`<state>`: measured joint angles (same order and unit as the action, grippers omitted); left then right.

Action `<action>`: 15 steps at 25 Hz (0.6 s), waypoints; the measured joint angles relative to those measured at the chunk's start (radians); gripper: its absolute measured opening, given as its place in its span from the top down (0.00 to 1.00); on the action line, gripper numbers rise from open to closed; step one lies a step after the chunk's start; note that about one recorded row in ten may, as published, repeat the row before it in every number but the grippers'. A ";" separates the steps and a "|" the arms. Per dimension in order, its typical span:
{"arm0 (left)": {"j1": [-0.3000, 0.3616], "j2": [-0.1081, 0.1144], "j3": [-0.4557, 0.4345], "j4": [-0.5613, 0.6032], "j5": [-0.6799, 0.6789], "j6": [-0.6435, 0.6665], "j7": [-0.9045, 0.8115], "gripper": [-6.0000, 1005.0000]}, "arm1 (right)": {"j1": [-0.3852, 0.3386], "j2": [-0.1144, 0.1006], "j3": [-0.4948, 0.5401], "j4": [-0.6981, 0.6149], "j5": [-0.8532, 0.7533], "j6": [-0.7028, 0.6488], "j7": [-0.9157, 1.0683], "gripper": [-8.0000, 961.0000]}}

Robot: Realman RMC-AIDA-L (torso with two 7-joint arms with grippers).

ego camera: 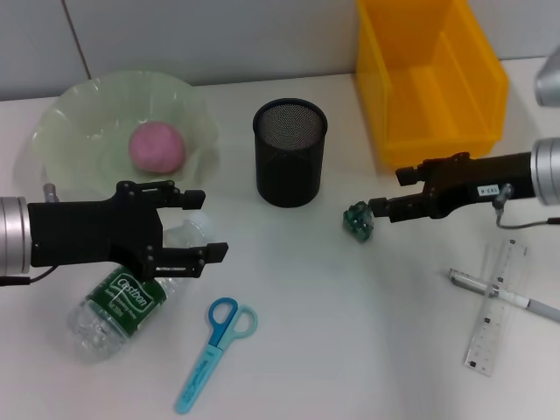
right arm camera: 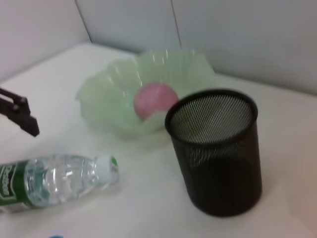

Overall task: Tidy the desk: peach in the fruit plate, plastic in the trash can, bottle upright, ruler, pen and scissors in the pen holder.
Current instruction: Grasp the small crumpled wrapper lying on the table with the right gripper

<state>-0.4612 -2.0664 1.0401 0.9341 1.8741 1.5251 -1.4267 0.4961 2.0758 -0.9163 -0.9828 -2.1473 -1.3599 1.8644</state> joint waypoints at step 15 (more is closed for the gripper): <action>0.002 -0.001 0.000 -0.009 0.000 -0.001 0.007 0.22 | 0.256 -0.014 -0.008 0.009 -0.384 -0.092 0.358 0.15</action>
<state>-0.4589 -2.0677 1.0400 0.9250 1.8745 1.5238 -1.4196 0.7518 2.0620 -0.9242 -0.9734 -2.5316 -1.4518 2.2225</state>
